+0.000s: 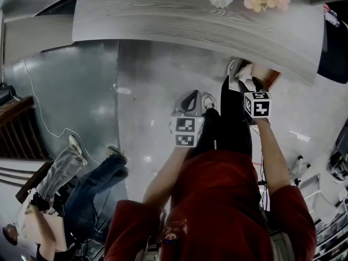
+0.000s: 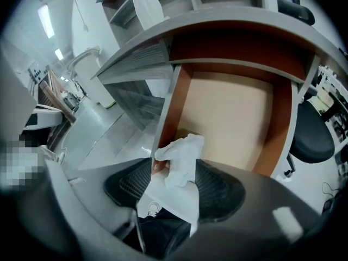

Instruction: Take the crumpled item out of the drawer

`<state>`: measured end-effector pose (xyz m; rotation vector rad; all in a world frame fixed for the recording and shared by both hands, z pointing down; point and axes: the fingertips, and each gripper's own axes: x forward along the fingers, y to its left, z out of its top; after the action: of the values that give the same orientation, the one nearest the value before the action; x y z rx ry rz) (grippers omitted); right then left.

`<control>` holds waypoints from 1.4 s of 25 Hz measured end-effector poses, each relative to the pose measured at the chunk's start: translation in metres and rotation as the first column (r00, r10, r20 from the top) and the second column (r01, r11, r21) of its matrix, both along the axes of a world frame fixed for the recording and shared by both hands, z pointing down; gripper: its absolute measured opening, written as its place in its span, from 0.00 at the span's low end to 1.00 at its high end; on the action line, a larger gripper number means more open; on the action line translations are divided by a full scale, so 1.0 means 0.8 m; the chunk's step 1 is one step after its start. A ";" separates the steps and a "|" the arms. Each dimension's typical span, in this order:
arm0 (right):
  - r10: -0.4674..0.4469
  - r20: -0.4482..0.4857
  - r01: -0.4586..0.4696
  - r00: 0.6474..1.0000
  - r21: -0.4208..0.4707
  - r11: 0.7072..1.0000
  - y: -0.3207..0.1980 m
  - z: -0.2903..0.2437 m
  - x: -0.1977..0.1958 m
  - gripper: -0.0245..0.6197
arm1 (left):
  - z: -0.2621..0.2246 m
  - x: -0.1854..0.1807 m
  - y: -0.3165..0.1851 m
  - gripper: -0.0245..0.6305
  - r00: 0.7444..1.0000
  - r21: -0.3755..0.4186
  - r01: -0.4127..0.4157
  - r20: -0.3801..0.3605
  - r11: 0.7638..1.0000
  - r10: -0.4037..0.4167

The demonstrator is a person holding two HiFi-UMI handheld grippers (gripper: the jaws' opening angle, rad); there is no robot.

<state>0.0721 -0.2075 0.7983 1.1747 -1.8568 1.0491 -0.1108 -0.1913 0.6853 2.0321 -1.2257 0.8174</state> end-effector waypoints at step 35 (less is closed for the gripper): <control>-0.052 -0.100 0.046 0.994 -0.062 0.997 -0.013 0.082 0.012 0.32 | 0.013 0.000 0.030 0.03 0.998 -0.016 0.053 0.026 0.998 -0.052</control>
<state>0.0815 -0.2177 0.8643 1.1215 -1.7549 0.9927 -0.1108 -0.1677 0.6960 1.9730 -1.2767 0.8283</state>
